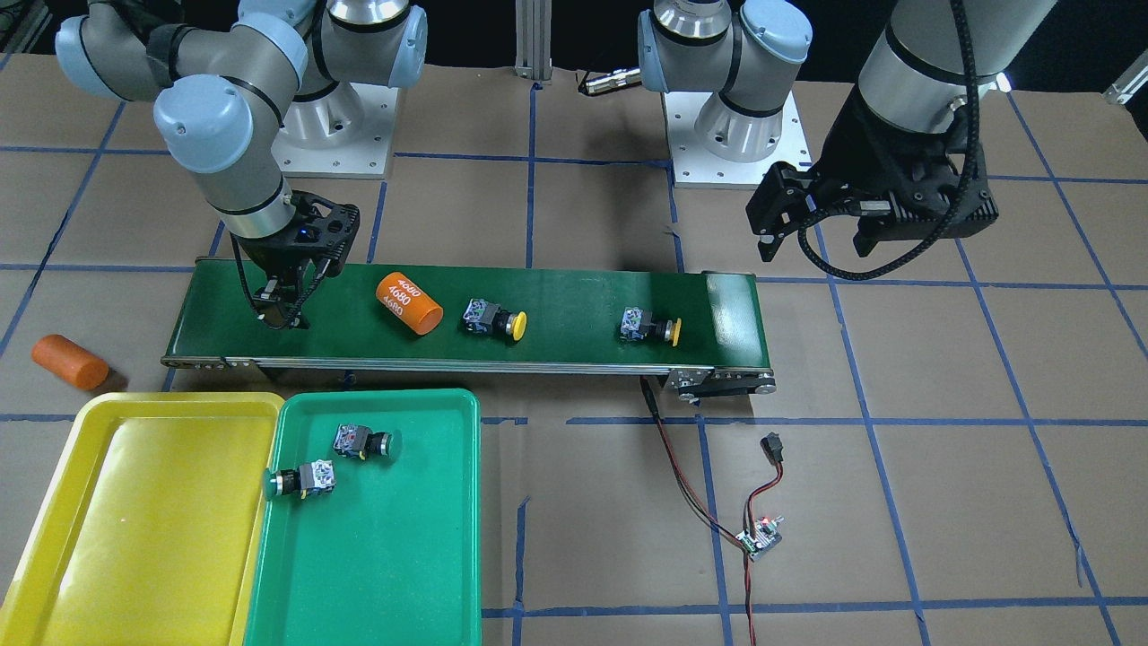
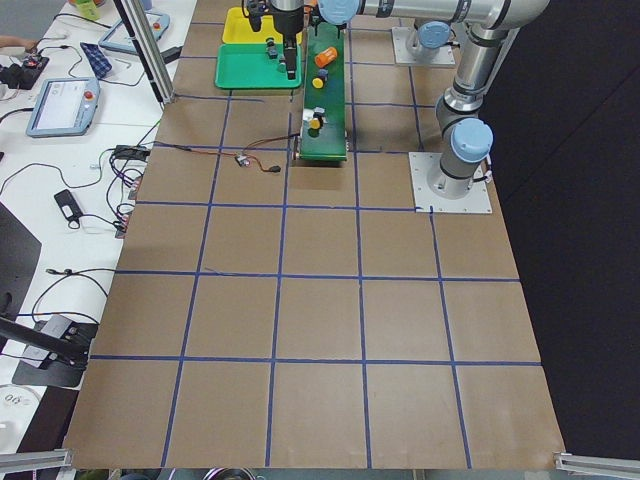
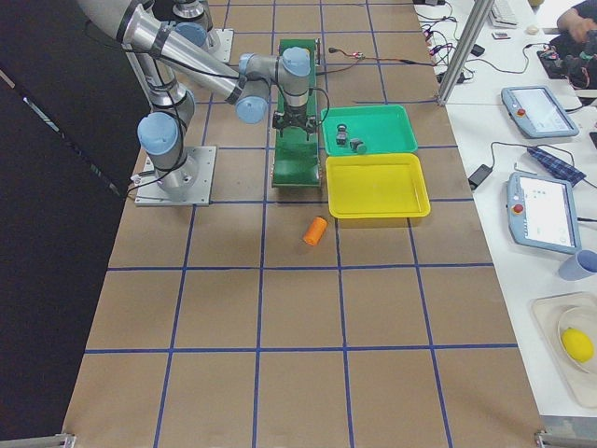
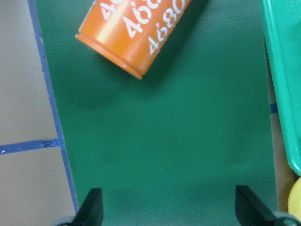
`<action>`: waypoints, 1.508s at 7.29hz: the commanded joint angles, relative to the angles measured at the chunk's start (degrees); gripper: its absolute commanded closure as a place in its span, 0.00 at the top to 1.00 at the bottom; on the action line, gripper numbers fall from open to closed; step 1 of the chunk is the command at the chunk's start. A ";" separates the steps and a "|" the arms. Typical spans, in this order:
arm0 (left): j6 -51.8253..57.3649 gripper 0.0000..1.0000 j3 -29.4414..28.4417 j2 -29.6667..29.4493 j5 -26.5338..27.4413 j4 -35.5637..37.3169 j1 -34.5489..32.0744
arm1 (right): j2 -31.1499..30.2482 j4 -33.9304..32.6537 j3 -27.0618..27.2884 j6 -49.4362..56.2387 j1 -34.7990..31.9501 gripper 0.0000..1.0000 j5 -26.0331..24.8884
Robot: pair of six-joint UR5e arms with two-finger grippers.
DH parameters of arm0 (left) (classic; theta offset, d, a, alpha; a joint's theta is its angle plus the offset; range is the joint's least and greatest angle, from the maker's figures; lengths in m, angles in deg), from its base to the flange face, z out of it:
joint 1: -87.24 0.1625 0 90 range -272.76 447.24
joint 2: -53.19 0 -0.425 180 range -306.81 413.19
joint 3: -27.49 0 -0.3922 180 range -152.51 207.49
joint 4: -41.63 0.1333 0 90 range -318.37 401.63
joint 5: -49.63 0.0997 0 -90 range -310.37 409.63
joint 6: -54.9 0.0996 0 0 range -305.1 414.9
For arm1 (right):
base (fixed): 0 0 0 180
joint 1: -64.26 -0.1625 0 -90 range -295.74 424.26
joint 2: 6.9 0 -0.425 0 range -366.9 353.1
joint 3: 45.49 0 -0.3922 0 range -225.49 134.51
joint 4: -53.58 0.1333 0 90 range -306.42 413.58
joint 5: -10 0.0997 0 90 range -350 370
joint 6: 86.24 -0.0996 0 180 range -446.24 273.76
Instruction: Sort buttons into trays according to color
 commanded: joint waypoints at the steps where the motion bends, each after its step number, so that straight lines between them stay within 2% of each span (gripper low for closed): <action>1: 0.73 1.00 1.77 1.77 0.18 0.04 -0.12 | -0.02 0.00 0.00 0.00 0.00 1.00 0.08; 4: 5.21 1.00 2.21 4.24 0.37 -0.13 -0.29 | -0.02 0.00 0.00 -0.09 -0.35 1.00 0.08; 11: 5.58 1.00 2.21 5.74 0.10 0.04 -0.12 | 0.24 0.00 0.00 -0.09 -0.62 1.00 0.17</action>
